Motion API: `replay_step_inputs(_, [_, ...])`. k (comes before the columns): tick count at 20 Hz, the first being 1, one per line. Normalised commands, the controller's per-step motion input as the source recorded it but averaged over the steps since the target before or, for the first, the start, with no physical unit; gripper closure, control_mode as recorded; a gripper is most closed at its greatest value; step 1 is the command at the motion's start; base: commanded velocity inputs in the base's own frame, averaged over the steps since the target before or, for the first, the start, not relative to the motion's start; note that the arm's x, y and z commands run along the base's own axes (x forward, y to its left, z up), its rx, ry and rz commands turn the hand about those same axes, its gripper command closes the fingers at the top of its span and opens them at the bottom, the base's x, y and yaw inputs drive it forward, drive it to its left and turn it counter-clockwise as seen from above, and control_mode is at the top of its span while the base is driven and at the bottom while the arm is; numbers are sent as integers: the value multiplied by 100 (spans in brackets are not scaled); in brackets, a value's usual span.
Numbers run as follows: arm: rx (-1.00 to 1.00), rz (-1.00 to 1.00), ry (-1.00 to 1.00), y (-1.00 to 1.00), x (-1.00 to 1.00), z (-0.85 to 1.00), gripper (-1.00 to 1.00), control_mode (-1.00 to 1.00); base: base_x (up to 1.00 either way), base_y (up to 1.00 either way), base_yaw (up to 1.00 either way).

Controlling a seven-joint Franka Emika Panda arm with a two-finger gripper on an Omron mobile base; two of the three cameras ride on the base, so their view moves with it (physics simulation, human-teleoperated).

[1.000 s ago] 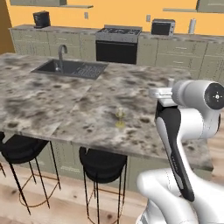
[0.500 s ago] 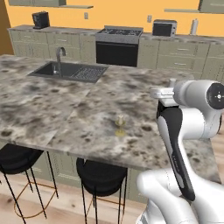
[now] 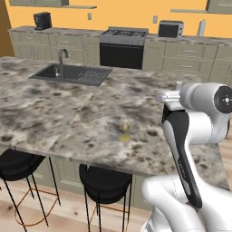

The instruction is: Get the candle and the liquor from the cabinet and move them to the dining counter.

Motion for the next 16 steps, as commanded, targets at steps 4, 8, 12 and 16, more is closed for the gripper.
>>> replay_step_inputs(4, [0, 0, 0, 0, 0, 0, 100, 100, 0, 0, 0])
replay_step_inputs(8, [0, 0, 0, 0, 0, 0, 100, 100, 0, 0, 0])
replay_step_inputs(12, [0, 0, 0, 0, 0, 0, 100, -100, 0, 0, 0])
replay_step_inputs(16, [0, 0, 0, 0, 0, 0, 100, -100, 0, 0, 0])
